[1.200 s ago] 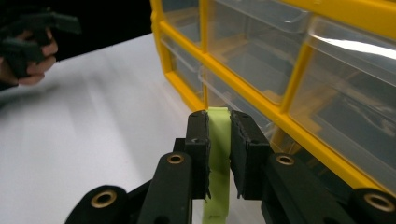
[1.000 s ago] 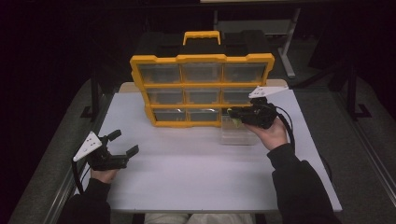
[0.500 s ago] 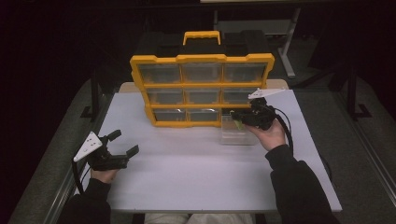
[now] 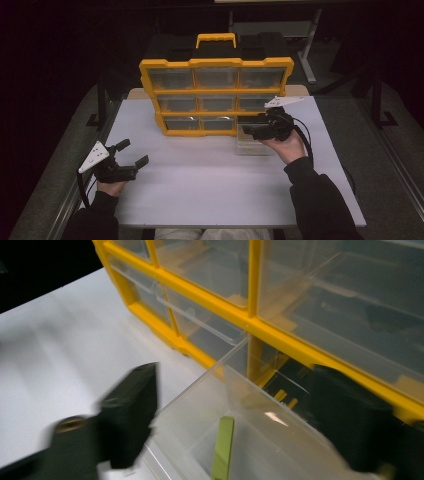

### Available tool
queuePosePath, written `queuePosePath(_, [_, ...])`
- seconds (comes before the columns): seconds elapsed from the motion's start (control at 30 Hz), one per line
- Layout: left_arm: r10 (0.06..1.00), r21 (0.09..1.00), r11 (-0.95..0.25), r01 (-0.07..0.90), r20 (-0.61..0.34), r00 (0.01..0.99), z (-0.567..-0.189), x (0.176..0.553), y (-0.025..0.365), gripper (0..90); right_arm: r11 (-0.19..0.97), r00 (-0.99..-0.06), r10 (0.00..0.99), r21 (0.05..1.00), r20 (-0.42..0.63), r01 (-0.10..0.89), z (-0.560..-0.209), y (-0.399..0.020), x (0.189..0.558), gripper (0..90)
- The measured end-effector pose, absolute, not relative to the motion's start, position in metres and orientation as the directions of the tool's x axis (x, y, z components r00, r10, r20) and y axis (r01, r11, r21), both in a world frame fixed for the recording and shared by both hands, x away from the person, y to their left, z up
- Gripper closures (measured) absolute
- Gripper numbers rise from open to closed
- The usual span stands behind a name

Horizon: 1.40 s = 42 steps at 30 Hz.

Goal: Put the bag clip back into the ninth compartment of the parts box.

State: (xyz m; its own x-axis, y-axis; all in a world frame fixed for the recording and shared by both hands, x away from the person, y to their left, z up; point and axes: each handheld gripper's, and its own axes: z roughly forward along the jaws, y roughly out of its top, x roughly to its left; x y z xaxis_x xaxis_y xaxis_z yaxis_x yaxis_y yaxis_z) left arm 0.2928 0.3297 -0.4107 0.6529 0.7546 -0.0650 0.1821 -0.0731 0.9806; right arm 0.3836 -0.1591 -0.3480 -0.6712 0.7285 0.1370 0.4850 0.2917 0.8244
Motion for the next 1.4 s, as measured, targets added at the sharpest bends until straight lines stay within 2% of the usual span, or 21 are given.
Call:
queuePosePath(0.07, [0.755,0.98,-0.073,0.183,-0.065,0.653,-0.411,0.293,0.33,2.3,0.293,-0.659,0.743,0.832,0.113,0.472,-0.347,-0.16,0.382,3.8])
queuePosePath(0.1, [0.755,0.98,-0.073,0.183,-0.065,0.653,-0.411,0.293,0.33,2.1,0.293,-0.659,0.743,0.832,0.113,0.472,-0.347,-0.16,0.382,3.8])
queuePosePath(0.13, [0.755,0.981,-0.071,0.183,-0.067,0.652,-0.411,0.293,0.33,2.0,0.281,-0.644,0.757,0.836,0.108,0.472,-0.346,-0.161,0.38,0.0])
queuePosePath(0.37, [0.755,0.979,-0.07,0.193,-0.074,0.651,-0.41,0.293,0.33,0.0,0.238,-0.644,0.754,0.857,0.133,0.456,-0.347,-0.169,0.376,0.0])
queuePosePath(0.6, [0.763,0.98,-0.062,0.191,-0.077,0.642,-0.409,0.293,0.332,0.0,0.156,-0.607,0.786,0.913,0.117,0.378,-0.353,-0.186,0.364,0.0])
queuePosePath(1.07, [0.765,0.978,-0.065,0.197,-0.078,0.639,-0.41,0.293,0.331,0.0,0.049,-0.583,0.791,0.93,0.187,0.365,-0.358,-0.213,0.349,0.0])
queuePosePath(1.4, [0.765,0.977,-0.062,0.203,-0.084,0.638,-0.41,0.294,0.331,0.0,0.02,-0.563,0.801,0.931,0.203,0.365,-0.363,-0.224,0.344,0.0])
